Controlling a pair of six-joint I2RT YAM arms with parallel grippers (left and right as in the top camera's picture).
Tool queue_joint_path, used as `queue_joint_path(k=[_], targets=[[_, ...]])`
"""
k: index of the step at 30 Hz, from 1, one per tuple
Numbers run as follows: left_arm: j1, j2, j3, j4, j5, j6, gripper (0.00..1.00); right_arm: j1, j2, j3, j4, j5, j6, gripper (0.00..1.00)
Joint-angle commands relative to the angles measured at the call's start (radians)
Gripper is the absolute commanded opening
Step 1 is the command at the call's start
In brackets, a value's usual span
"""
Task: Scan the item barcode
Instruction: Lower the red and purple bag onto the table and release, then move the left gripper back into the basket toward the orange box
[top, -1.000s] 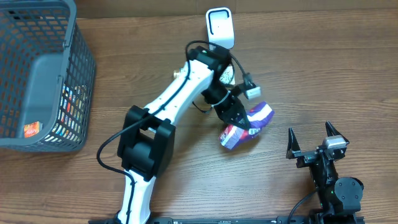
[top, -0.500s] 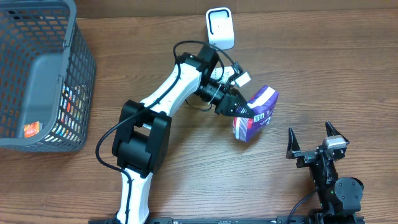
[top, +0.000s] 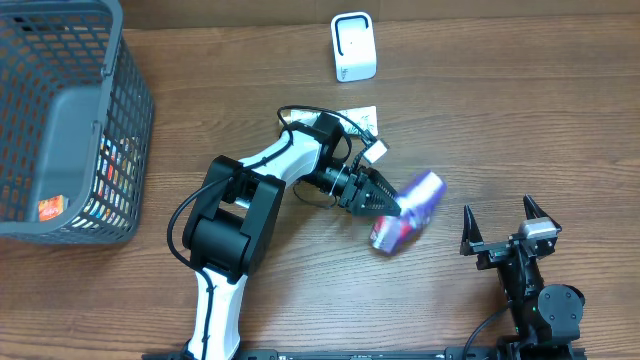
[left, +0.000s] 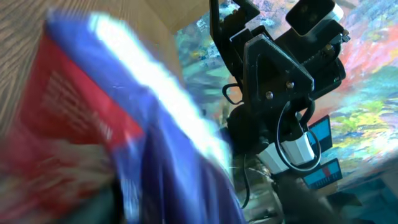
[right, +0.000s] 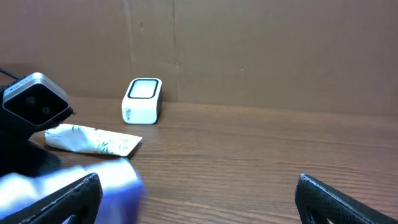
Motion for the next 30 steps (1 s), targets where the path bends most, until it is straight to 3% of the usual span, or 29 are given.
queue_joint_path(k=[1,3,9,10,11,13,17,22,25,27,30], targets=[[0.005,0.003,-0.003,0.001,-0.01,-0.007,1.0,0.006,-0.01,-0.01,0.006,-0.005,-0.004,1.0],[0.012,0.002,-0.002,0.007,-0.052,-0.038,1.0,0.006,-0.01,-0.01,0.006,-0.004,-0.004,1.0],[0.12,0.002,0.007,0.14,-0.203,-0.301,1.0,0.006,-0.01,-0.01,0.006,-0.004,-0.004,1.0],[0.151,0.002,0.019,0.159,-0.265,-0.37,1.0,0.006,-0.01,-0.01,0.006,-0.004,-0.004,1.0],[0.225,0.001,0.077,0.156,-0.429,-0.497,1.0,0.006,-0.01,-0.01,0.006,-0.004,-0.004,1.0],[0.274,-0.005,0.14,0.133,-0.515,-0.566,1.0,0.006,-0.01,-0.01,0.006,-0.005,-0.004,1.0],[0.359,-0.043,0.371,-0.017,-0.489,-0.605,1.0,0.006,-0.01,-0.01,0.006,-0.004,-0.004,1.0],[0.315,-0.16,0.596,-0.276,-0.554,-0.491,1.0,0.006,-0.01,-0.01,0.006,-0.004,-0.004,1.0],[0.26,-0.246,0.644,-0.345,-0.771,-0.513,1.0,0.006,-0.01,-0.01,0.006,-0.004,-0.004,1.0],[0.238,-0.332,0.682,-0.341,-0.998,-0.676,1.0,0.006,-0.01,-0.01,0.006,-0.004,-0.004,1.0],[0.242,-0.444,0.758,-0.36,-1.192,-0.789,1.0,0.006,-0.01,-0.01,0.006,-0.004,-0.004,1.0]])
